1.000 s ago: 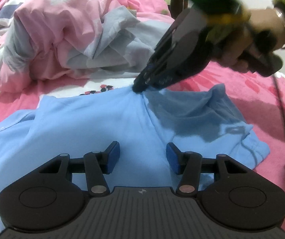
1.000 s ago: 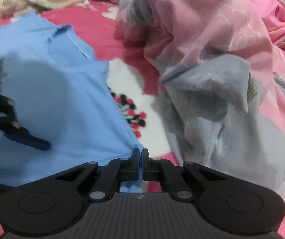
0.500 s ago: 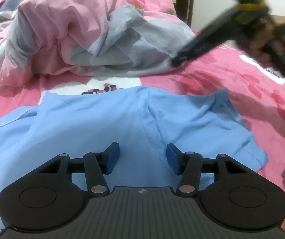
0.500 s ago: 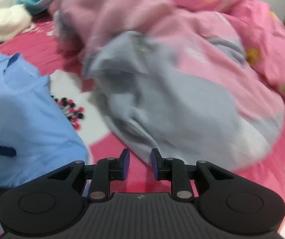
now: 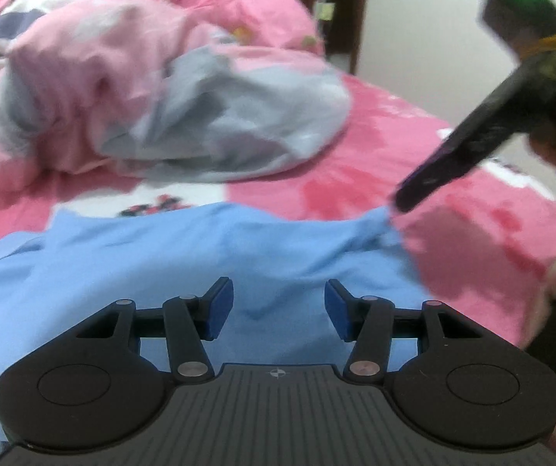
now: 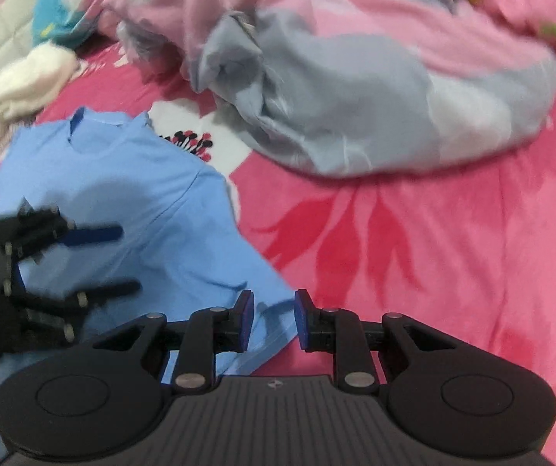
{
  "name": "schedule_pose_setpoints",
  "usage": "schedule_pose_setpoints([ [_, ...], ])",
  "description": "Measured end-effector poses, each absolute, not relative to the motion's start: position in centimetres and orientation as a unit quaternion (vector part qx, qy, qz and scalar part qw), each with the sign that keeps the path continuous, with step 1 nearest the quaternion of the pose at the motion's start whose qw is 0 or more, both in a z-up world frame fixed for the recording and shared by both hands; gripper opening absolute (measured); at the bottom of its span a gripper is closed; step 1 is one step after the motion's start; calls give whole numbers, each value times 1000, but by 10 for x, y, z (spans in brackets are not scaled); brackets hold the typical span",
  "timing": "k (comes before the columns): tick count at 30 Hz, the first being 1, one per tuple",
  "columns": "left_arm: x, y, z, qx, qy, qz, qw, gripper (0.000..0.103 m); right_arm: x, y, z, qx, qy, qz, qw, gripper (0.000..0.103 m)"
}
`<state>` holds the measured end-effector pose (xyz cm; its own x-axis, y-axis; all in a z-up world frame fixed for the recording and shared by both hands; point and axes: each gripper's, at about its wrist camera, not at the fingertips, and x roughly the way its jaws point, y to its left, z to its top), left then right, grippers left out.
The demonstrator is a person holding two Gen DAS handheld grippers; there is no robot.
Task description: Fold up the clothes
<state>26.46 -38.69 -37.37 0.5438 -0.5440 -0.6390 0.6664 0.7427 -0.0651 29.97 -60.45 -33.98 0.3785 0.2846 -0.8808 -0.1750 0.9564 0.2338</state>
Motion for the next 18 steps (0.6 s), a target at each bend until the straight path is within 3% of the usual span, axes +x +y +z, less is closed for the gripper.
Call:
schedule_pose_setpoints([
  [7,234,-430,-377,98,341,-405,843,41,311,-618,-371,181,588,148,774,23],
  [18,226,-440,-380,105,373,-399,831,37,328,-642,-392,258,535,116,796,23],
])
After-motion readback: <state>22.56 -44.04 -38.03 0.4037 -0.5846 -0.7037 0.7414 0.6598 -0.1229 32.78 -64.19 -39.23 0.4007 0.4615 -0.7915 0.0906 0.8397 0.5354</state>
